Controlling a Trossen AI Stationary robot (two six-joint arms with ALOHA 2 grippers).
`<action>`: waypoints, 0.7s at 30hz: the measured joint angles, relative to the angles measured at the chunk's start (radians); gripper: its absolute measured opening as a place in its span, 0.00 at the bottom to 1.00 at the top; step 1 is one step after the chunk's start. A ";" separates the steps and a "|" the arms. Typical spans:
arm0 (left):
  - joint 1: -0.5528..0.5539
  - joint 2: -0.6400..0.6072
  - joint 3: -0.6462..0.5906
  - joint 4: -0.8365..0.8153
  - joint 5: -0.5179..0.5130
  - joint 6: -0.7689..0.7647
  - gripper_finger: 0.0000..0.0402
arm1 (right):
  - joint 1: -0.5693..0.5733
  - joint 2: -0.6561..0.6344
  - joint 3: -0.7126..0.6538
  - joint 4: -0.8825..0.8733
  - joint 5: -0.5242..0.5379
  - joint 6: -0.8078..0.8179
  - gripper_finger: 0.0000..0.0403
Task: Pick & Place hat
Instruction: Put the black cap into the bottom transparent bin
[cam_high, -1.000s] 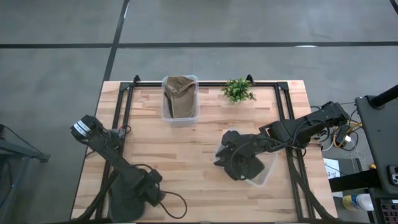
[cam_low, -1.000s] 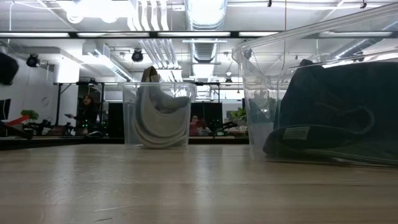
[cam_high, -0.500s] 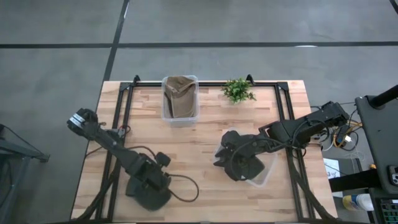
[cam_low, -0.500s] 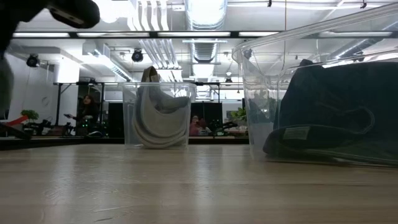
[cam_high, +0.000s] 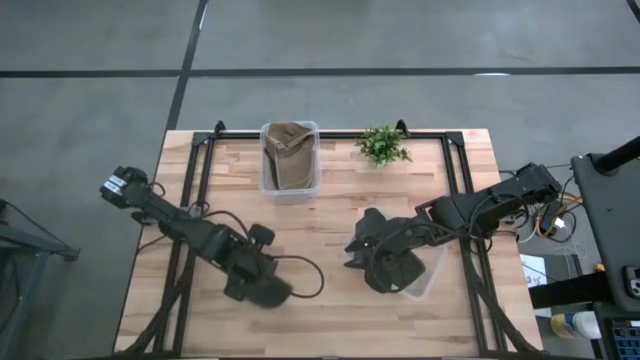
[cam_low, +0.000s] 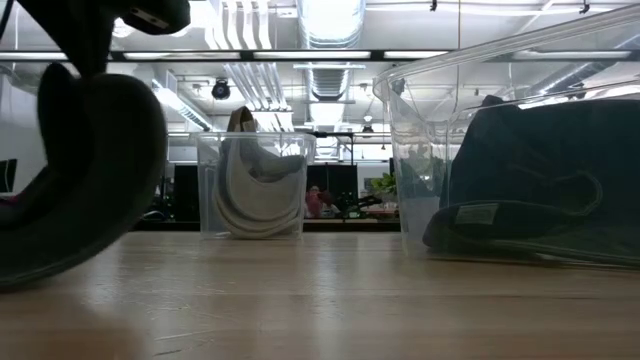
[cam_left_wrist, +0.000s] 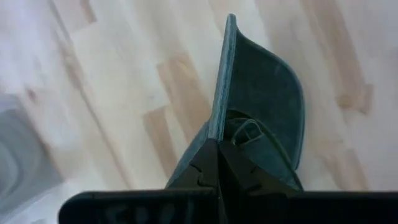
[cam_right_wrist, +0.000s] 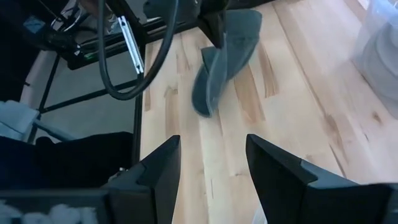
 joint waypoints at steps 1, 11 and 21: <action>0.003 0.000 0.000 0.000 -0.015 0.005 0.00 | 0.000 0.000 0.000 0.002 0.000 -0.010 0.44; 0.012 -0.001 0.012 0.007 -0.056 0.009 0.00 | 0.000 0.000 -0.028 0.046 0.004 -0.058 0.44; 0.017 -0.001 0.016 0.015 -0.092 0.007 0.00 | -0.003 0.000 -0.112 0.192 0.007 -0.117 0.44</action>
